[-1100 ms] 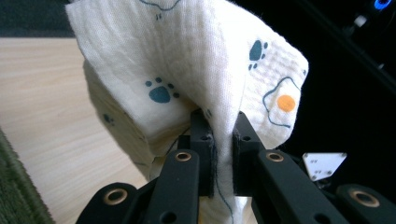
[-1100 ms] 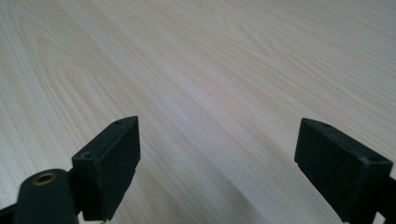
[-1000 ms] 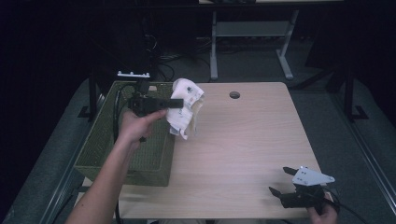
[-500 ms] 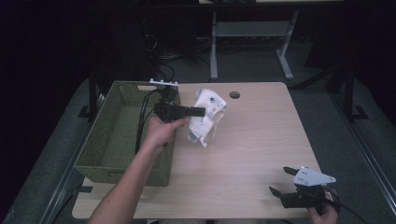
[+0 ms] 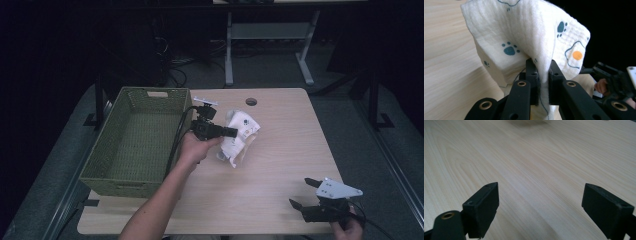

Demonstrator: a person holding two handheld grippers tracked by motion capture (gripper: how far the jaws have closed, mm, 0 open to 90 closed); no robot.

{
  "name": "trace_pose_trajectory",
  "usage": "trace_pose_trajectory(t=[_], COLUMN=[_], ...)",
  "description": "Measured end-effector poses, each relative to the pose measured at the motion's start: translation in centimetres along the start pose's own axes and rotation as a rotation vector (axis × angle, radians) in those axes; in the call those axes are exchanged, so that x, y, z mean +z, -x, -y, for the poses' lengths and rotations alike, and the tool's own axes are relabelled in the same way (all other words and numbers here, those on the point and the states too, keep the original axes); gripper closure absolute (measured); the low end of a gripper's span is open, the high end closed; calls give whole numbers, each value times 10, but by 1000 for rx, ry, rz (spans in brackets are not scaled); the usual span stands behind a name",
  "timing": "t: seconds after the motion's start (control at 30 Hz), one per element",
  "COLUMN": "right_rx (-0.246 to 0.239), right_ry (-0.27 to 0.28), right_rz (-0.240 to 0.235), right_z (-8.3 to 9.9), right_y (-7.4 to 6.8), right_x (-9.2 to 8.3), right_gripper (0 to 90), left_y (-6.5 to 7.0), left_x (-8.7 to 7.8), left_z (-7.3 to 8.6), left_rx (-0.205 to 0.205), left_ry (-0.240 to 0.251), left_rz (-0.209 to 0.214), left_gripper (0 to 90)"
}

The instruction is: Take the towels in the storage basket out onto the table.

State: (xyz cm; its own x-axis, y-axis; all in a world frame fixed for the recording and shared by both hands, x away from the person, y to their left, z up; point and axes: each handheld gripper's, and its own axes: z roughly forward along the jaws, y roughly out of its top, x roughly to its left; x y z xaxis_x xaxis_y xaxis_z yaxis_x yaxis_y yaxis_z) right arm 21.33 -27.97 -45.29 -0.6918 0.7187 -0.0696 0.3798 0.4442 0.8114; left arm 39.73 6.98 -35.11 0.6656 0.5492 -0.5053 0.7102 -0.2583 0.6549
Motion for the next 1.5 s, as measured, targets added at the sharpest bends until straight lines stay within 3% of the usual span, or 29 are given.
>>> trace_pose_trajectory(t=[0.1,0.17,0.43,0.6,0.87,1.03,1.1,1.13,1.3,1.43,1.5], right_rx=[1,1,7,13,11,9,8,8,6,5,3], right_ry=[1,5,16,22,22,25,25,26,24,24,25], right_rz=[0,0,1,3,3,-1,-1,-2,-3,-6,-7], right_z=[0,1,2,2,2,2,2,2,2,1,1], right_y=[0,1,4,3,3,2,2,2,1,1,1], right_x=[0,-1,-1,-2,-3,-3,-3,-3,-3,-2,-2], right_gripper=[140,140,140,140,140,140,140,140,140,140,140], left_y=[2,2,-2,-6,-10,-14,-16,-15,-12,-10,-10], left_x=[9,18,49,71,92,98,99,100,99,95,93], left_z=[1,1,7,15,24,27,27,27,28,29,30], left_rx=[-10,5,-25,-22,-20,-27,-25,-23,-9,3,-14], left_ry=[-5,-32,-54,-97,-138,-151,-153,-138,-111,-90,-67], left_rz=[-12,-34,-79,-119,-156,-173,-179,-199,-211,-209,-188], left_gripper=[830,830,829,817,802,795,735,682,579,578,564])
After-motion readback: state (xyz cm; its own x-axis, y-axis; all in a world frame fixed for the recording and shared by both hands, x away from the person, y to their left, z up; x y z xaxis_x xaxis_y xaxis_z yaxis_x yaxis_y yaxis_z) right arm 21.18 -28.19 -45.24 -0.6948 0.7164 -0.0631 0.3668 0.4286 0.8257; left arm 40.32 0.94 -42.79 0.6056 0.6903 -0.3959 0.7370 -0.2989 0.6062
